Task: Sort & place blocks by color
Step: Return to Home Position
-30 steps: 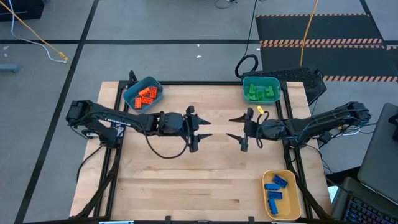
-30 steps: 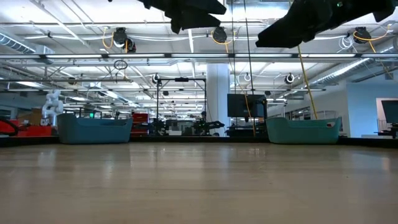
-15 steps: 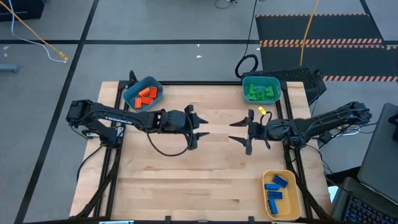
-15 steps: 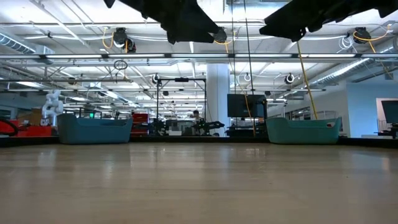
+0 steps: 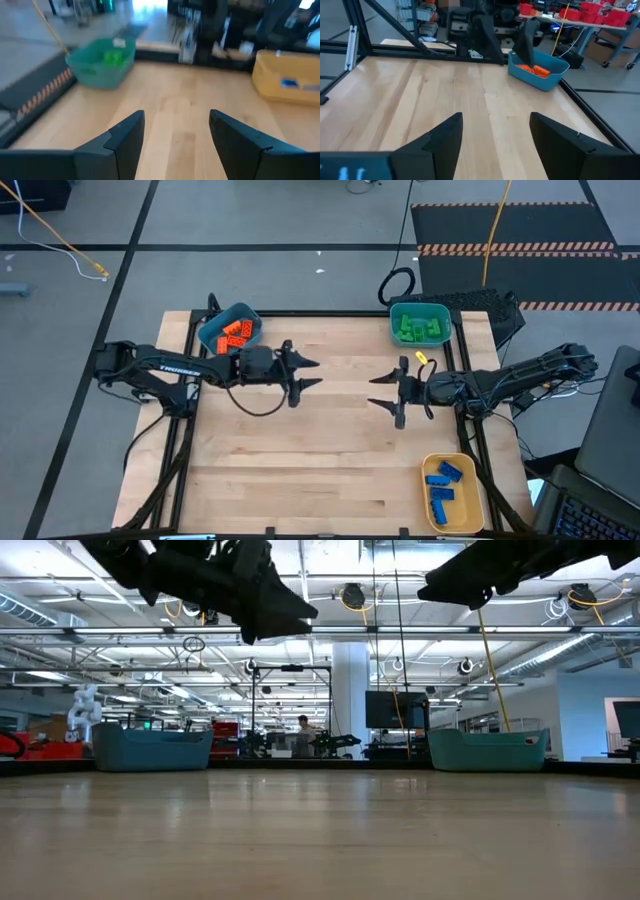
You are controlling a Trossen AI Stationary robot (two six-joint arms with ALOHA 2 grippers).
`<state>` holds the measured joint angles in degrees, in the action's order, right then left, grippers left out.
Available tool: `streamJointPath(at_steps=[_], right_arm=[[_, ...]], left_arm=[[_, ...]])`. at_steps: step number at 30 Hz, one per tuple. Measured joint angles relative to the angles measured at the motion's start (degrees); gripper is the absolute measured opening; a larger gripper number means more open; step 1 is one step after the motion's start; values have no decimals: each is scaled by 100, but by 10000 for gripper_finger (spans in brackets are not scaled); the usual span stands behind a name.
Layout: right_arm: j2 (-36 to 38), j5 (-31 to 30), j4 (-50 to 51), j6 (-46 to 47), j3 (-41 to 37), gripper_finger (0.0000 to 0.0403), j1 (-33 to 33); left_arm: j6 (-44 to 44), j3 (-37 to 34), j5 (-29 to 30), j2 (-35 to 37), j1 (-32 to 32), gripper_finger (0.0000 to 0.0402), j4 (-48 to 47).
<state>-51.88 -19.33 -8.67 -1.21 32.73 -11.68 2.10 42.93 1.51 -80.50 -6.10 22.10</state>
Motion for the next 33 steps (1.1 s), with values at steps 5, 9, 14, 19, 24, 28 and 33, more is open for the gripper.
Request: streamJointPath(at_steps=[5, 9, 14, 19, 24, 28, 33], right_arm=[[-35, -155, -59, -86, -111, 221, 48], [189, -186, 36, -99, -184, 189, 81], [789, -188, 497, -126, -190, 110, 84], [1337, -190, 1059, 133, -453, 21, 88], [1943, -218, 1085, 303, -1048, 11, 122], [2573, -258, 1217, 354, -1298, 4, 181], [3371, -56, 1984, 370, -1305, 2, 186]], left_arm=[[62, -548, 36, 694, -1, 225, 228], [204, -1039, 152, 1476, 1, 206, 179], [302, -1768, 156, 2525, 3, 116, 227], [685, -2592, 161, 3297, 53, 12, 225], [814, -3173, 161, 3856, 225, 11, 287], [814, -3522, 152, 4330, 381, 4, 331], [707, -3860, 150, 4886, 546, 3, 192]])
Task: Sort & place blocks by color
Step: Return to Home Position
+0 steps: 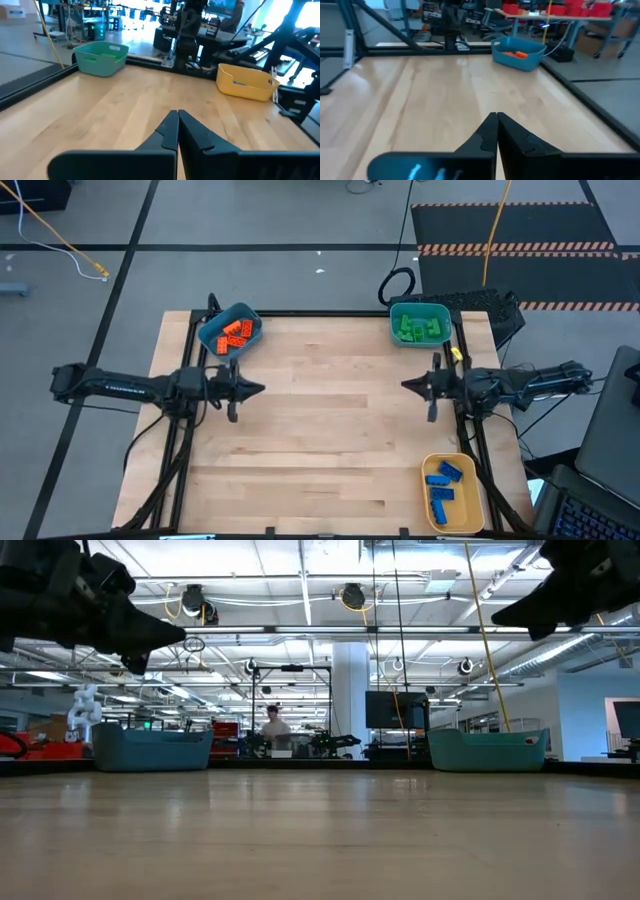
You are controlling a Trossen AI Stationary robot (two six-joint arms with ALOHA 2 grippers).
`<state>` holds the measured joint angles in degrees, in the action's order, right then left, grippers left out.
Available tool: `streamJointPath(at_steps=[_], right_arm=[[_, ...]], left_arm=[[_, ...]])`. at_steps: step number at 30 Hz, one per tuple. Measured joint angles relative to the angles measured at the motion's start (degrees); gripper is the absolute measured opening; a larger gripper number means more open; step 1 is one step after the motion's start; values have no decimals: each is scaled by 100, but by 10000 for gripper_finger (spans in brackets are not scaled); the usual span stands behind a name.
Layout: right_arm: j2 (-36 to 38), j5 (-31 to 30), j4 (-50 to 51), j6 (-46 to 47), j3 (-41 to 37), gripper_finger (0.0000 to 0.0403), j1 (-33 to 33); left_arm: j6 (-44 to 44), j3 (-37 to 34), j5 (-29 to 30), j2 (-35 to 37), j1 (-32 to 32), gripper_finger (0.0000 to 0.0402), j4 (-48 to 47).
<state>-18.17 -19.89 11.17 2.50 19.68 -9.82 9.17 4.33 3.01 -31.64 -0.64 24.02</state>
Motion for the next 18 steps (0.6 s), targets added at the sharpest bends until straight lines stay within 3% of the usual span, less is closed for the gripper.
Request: streamJointPath(at_steps=[5, 10, 18], right_arm=[[756, 70, 773, 362, -4, 1, 0], [1356, 614, 632, 609, -316, 1, 0], [1689, 670, -753, 211, -1339, 0, -4]], left_arm=[[18, -150, 47, 540, -36, 3, -564], [53, -150, 48, 1035, -44, 4, -1000], [118, -150, 57, 1589, -44, 4, -1690]])
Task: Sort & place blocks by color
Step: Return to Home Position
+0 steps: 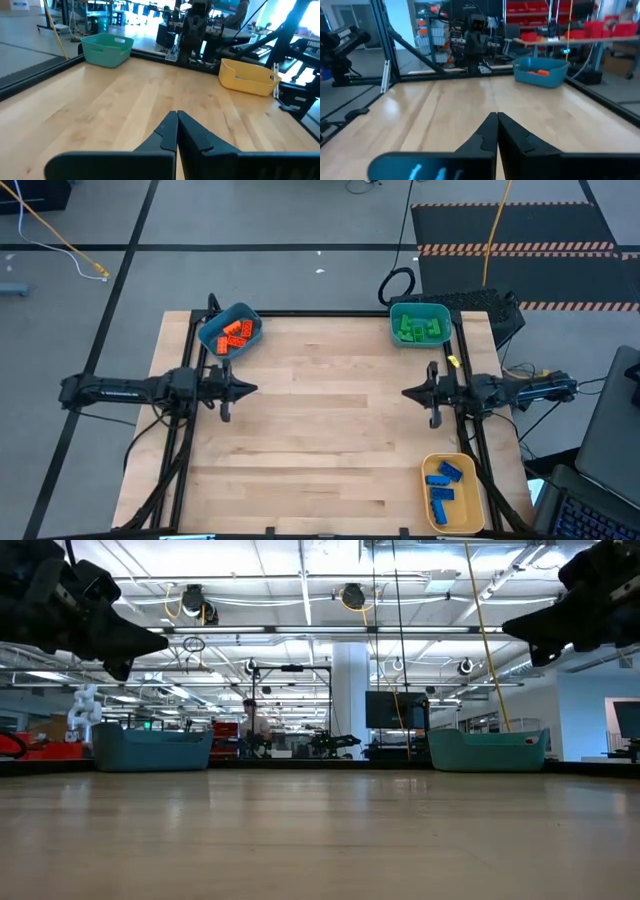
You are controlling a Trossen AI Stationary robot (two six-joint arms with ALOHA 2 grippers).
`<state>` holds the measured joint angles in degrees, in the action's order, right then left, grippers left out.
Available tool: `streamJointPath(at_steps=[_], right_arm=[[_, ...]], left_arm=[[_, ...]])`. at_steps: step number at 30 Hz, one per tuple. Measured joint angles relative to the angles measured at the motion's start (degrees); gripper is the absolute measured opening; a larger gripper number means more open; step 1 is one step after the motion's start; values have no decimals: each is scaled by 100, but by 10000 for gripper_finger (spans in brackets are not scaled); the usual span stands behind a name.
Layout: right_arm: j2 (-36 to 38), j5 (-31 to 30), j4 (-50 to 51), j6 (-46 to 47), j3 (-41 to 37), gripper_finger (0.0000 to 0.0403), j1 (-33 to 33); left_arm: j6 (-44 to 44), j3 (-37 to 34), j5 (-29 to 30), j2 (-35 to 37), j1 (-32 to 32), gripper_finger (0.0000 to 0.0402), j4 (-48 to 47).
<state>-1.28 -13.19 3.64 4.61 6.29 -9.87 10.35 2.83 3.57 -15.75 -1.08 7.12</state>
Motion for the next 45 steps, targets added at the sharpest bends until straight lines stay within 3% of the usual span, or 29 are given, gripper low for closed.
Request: streamJointPath(at_steps=[4, 10, 19, 27, 45], right_arm=[[5, 66, -739, -192, -340, 0, 0], [0, 570, -700, -395, -385, 0, 0], [0, 579, -631, -664, -401, 0, 11], [0, 283, -540, -590, -405, 0, 15], [0, 280, -551, -320, -411, 0, 13]], left_arm=[[15, 0, 9, 213, 0, 2, -274], [-78, 0, 61, 578, 0, 3, -790], [-316, 2, -125, 968, 0, 2, -1192], [-406, -56, -208, 988, 0, 2, -1040], [-702, -229, -210, 984, 15, 8, -384]])
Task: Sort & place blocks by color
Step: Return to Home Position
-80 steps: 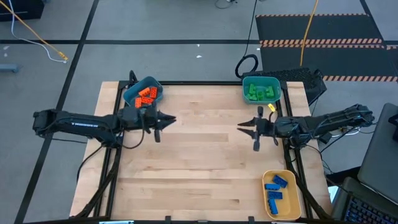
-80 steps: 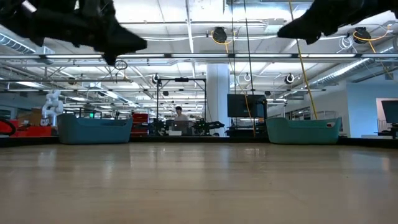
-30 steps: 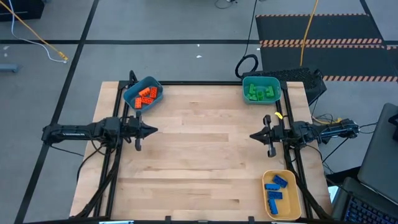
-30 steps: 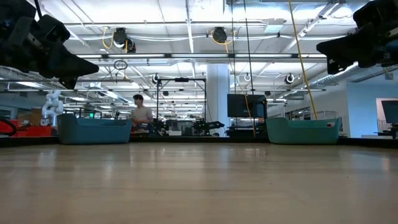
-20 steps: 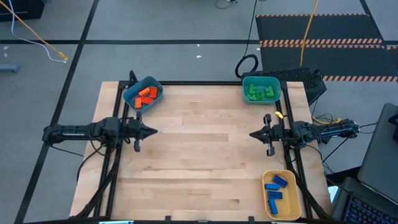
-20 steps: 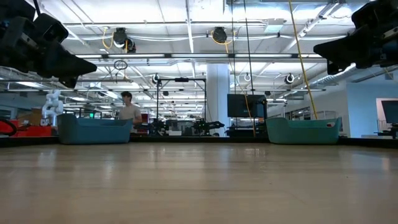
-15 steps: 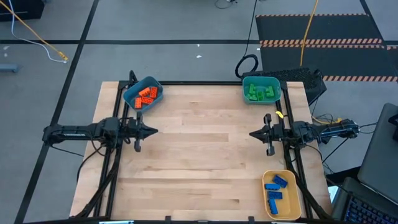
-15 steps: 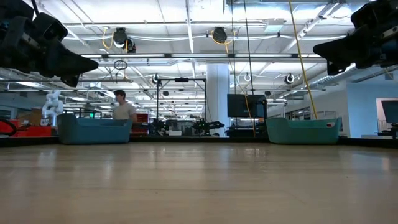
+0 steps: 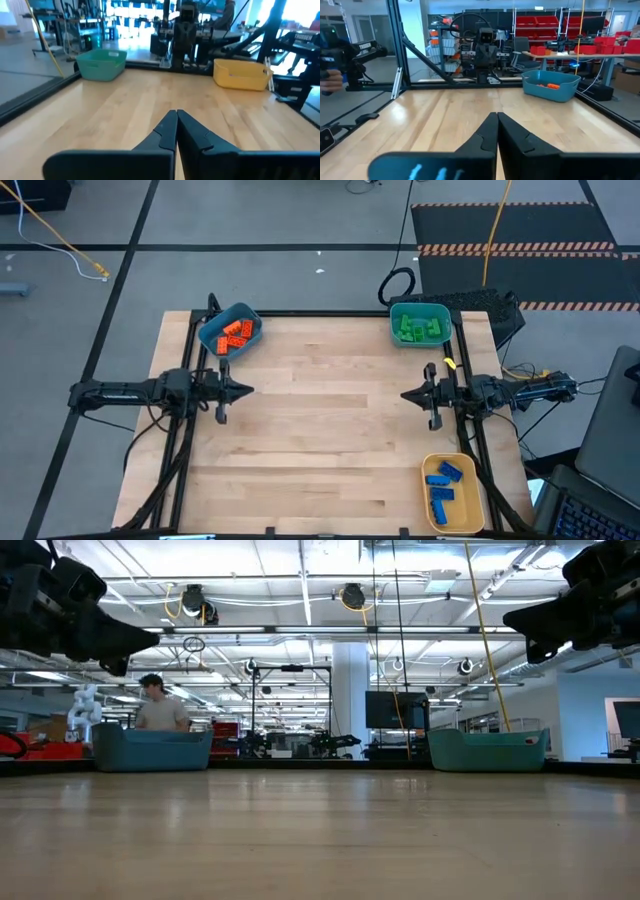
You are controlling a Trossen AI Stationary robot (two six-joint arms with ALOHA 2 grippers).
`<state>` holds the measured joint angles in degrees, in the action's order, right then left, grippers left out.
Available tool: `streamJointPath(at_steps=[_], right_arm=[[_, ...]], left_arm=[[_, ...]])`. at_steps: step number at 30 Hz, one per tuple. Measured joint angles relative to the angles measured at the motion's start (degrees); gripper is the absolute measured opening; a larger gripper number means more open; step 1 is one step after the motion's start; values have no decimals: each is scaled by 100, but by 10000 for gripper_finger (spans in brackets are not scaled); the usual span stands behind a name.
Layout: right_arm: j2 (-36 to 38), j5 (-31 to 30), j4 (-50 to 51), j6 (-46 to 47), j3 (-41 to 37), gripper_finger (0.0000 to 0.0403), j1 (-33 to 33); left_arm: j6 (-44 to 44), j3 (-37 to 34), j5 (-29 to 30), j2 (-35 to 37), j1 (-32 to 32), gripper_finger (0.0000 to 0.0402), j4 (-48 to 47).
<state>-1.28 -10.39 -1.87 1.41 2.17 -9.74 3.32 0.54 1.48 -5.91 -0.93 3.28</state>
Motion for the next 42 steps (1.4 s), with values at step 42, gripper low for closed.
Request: streamJointPath(at_steps=[42], right_arm=[[-2, -2, -43, 92, -4, 0, 0]], left_arm=[[-288, 4, 20, -46, 0, 47, -139]])
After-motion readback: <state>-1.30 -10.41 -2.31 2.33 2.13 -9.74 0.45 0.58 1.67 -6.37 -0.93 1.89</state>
